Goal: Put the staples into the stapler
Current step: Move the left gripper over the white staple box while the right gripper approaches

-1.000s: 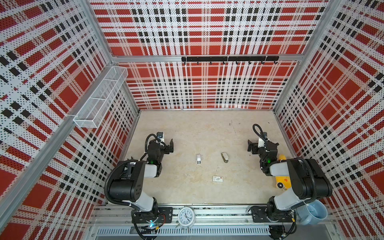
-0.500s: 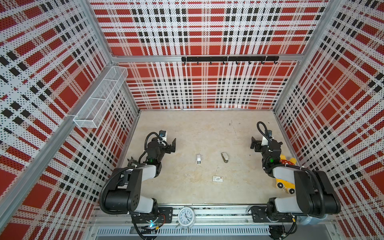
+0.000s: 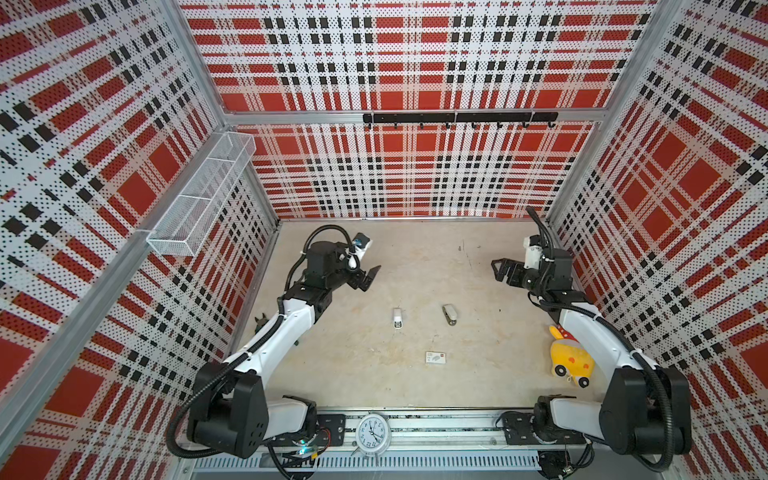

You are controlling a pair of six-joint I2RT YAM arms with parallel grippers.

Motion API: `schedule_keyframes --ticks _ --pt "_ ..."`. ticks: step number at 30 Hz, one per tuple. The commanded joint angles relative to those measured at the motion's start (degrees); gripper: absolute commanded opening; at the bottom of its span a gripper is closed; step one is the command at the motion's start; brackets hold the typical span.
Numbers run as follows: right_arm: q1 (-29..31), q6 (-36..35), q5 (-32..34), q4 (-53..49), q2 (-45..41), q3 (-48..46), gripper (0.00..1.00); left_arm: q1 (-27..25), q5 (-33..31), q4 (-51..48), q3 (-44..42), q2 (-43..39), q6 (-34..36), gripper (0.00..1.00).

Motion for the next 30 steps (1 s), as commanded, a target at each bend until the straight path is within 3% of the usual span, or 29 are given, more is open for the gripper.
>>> schedule_keyframes --ticks 1,9,16,21,30 --pt "0.0 2.4 -6.7 -9.4 1.1 1.3 1.0 -5.5 -0.6 -14.2 5.8 2.7 6.5 0.99" --pt "-0.1 3.5 -8.3 -20.1 -0.2 -0.1 1.0 -17.6 -0.4 -26.1 25.5 19.2 14.6 1.0" --pt "-1.5 7.7 -3.6 -23.6 -12.1 -3.1 1.0 -23.1 0.9 -32.6 39.5 34.0 21.7 1.0" --pt "-1.7 9.3 -4.9 -26.6 -18.0 -3.3 1.0 -25.8 0.1 -33.4 41.9 39.0 28.4 0.99" --pt "-2.7 9.7 -4.4 -29.9 -21.0 -3.9 1.0 -29.4 -2.4 -38.1 43.2 42.4 35.7 0.99"
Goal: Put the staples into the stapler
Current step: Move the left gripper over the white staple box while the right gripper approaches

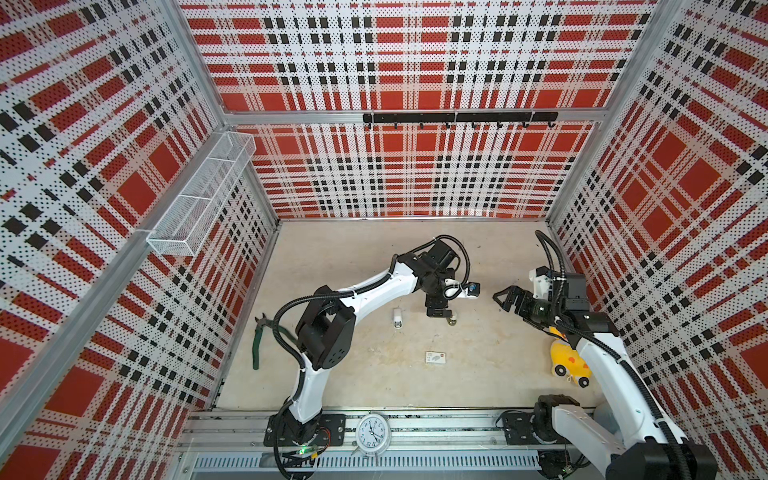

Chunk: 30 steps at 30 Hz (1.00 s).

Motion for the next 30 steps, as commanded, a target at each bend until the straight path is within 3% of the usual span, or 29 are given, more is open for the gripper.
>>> schedule_keyframes --ticks 1,8,14,15,16,23,26,30 --pt "-0.8 0.7 0.5 -2.3 -1.6 -0.2 1.0 -1.8 -1.7 -4.6 2.0 1.6 6.7 0.99" --pt "-5.0 2.7 2.5 -5.6 -7.8 1.1 0.98 -2.7 -3.2 -6.0 5.3 5.7 10.9 0.95" --pt "-5.7 0.2 2.3 -10.1 -8.3 3.0 0.99 -2.1 -3.6 -11.2 8.6 6.7 7.6 0.9" --pt "-5.7 -0.4 1.4 -10.2 -8.3 2.8 0.99 -1.6 -2.8 -11.1 7.2 5.1 5.6 0.9" --pt "-5.7 -0.8 0.5 -10.4 -8.3 2.6 0.99 -1.2 -2.4 -10.3 5.4 3.4 3.6 1.0" --pt "-5.7 -3.0 -14.5 -6.2 -7.9 -3.6 0.98 -1.8 -1.8 -3.4 -14.1 -11.2 -9.8 0.99" --pt "-5.5 -5.3 -17.8 -8.3 -6.7 -4.0 0.98 -1.9 -0.6 -0.6 -21.6 -15.9 -11.6 0.99" --pt "-1.6 -3.0 -19.3 -5.4 -5.5 -6.8 0.98 -2.6 1.2 3.0 -27.5 -17.6 -13.4 0.99"
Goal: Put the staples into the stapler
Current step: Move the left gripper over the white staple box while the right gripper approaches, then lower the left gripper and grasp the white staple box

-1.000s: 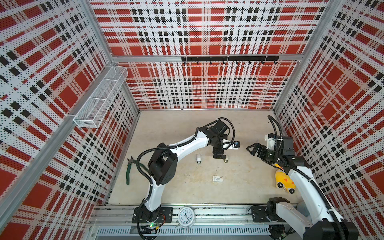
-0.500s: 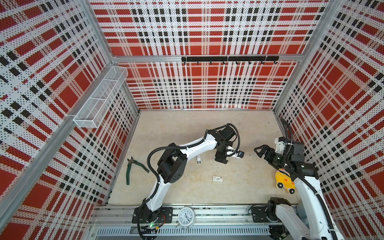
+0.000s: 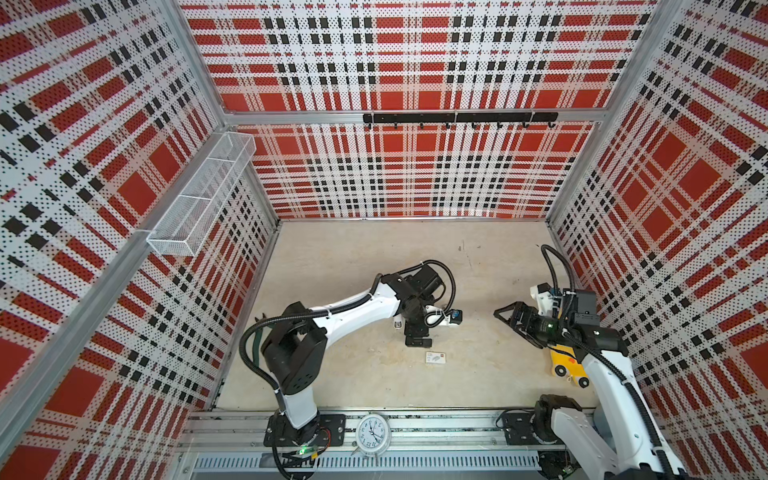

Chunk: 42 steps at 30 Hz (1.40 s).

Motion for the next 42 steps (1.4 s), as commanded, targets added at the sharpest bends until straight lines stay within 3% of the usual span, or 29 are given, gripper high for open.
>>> schedule_keyframes --ticks 1,5,13,19,23,36,42 --pt "4.3 0.8 -3.9 4.2 1.1 -2.3 0.98 -0.6 3.1 6.5 -4.6 -0.9 -3.9 0.98" --pt "8.9 5.1 -4.7 11.0 3.1 -6.4 0.95 -1.5 3.4 14.6 -9.5 -1.5 -6.7 0.94" --pt "9.7 10.8 -6.3 20.9 2.3 -13.5 0.93 -2.8 2.2 26.2 -15.4 -1.7 -10.9 0.8" --pt "9.7 9.9 -5.9 22.5 6.4 -13.9 0.93 -4.8 2.7 26.3 -18.0 -2.5 -9.8 0.79" --pt "9.7 10.6 -5.8 24.4 8.0 -14.1 0.92 -5.2 1.7 26.2 -19.5 -3.4 -9.3 0.7" --pt "9.8 10.8 -5.8 26.8 10.2 -14.7 0.9 -5.3 0.1 30.3 -21.7 -1.7 -11.4 0.63" --pt "9.8 10.7 -4.3 25.1 9.7 -14.4 0.89 -5.7 -0.2 30.9 -21.7 0.2 -11.6 0.52"
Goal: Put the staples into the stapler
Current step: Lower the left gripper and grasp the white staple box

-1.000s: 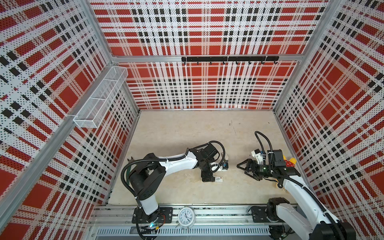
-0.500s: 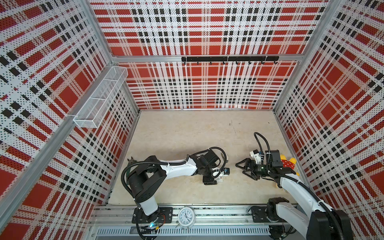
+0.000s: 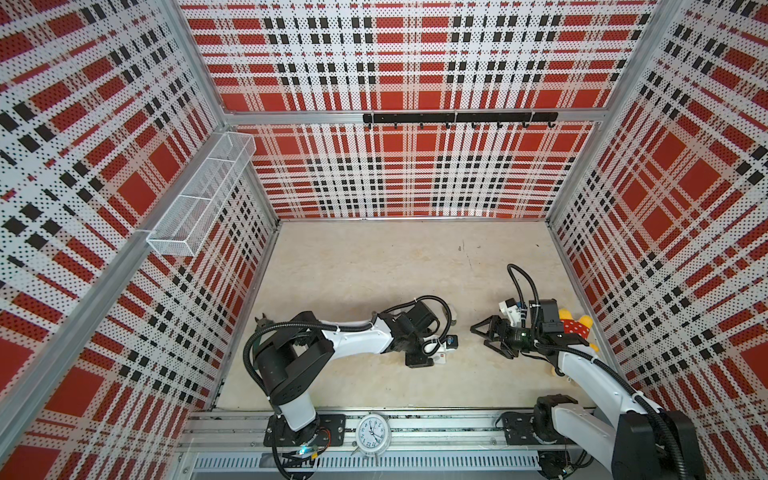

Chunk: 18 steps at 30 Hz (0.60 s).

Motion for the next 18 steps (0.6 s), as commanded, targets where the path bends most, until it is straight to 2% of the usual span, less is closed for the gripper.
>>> schedule_keyframes --ticks 1,3,8,12,18 --pt "0.3 -0.2 1.1 0.4 -0.4 0.0 0.89 -0.5 -0.3 1.4 -0.3 1.6 -0.8 0.51" --pt "0.3 -0.4 1.4 0.0 -0.4 0.0 0.89 -0.5 -0.2 1.5 -0.2 2.0 -0.7 0.48" --pt "0.3 -0.3 2.7 -0.2 0.0 0.2 0.89 -0.9 -0.2 1.5 -0.3 2.2 -0.4 0.5" --pt "0.3 0.0 3.5 0.0 0.1 0.4 0.88 -0.9 -0.2 1.6 -0.3 2.5 -0.4 0.47" --pt "0.1 0.2 5.4 -1.6 -0.4 1.1 0.87 -1.8 0.1 2.3 -0.1 2.7 -0.9 0.32"
